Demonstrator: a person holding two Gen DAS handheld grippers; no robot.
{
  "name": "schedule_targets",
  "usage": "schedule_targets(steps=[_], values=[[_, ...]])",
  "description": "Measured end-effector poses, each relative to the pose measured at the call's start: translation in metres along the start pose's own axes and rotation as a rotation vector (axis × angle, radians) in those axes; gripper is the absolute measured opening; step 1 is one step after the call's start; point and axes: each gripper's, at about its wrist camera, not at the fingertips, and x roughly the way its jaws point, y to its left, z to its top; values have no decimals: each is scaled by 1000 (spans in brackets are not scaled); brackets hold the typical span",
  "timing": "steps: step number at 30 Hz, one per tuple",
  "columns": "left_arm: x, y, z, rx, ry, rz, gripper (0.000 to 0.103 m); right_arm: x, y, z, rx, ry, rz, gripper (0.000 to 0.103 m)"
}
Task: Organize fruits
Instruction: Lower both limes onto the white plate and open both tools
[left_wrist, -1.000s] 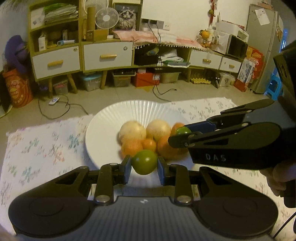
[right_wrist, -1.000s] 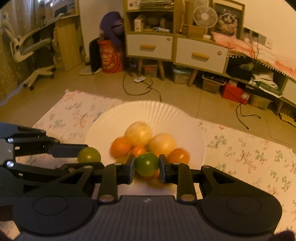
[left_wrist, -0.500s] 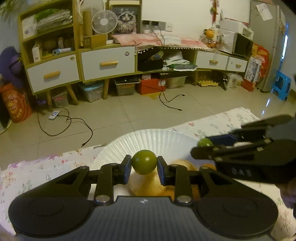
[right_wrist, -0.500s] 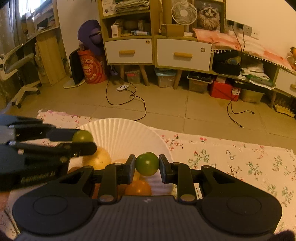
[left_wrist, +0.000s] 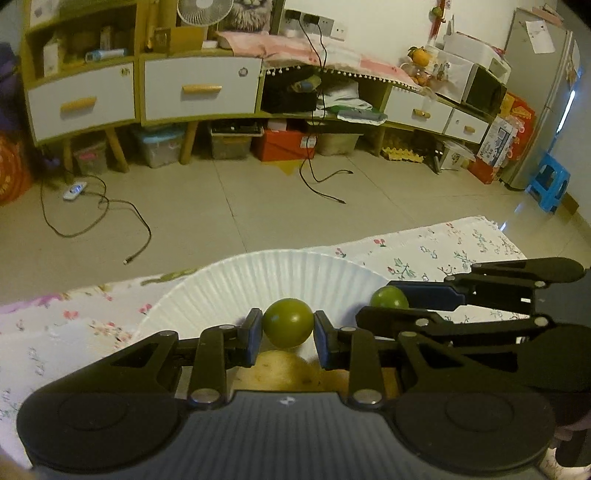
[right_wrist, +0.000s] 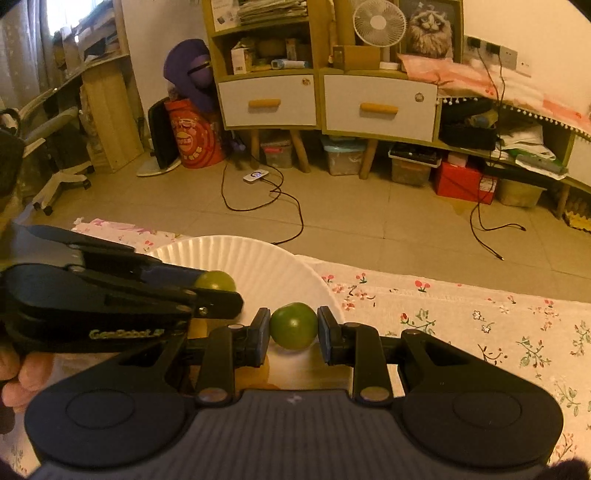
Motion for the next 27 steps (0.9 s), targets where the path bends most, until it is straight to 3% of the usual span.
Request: schedule_targets(steps=[11, 18, 24, 27], values=[[-1, 0, 2, -11, 2, 8, 21, -7, -3, -4, -57, 10, 33, 25], [-1, -2, 6, -8, -17, 27, 27, -7, -6, -2, -43, 19, 42, 27], [-9, -1, 5, -8, -29, 50, 37, -14, -8, 0, -31, 11, 30, 39], [-17, 0, 3, -12, -35, 60, 42, -20, -9, 2, -18, 10, 15, 50]])
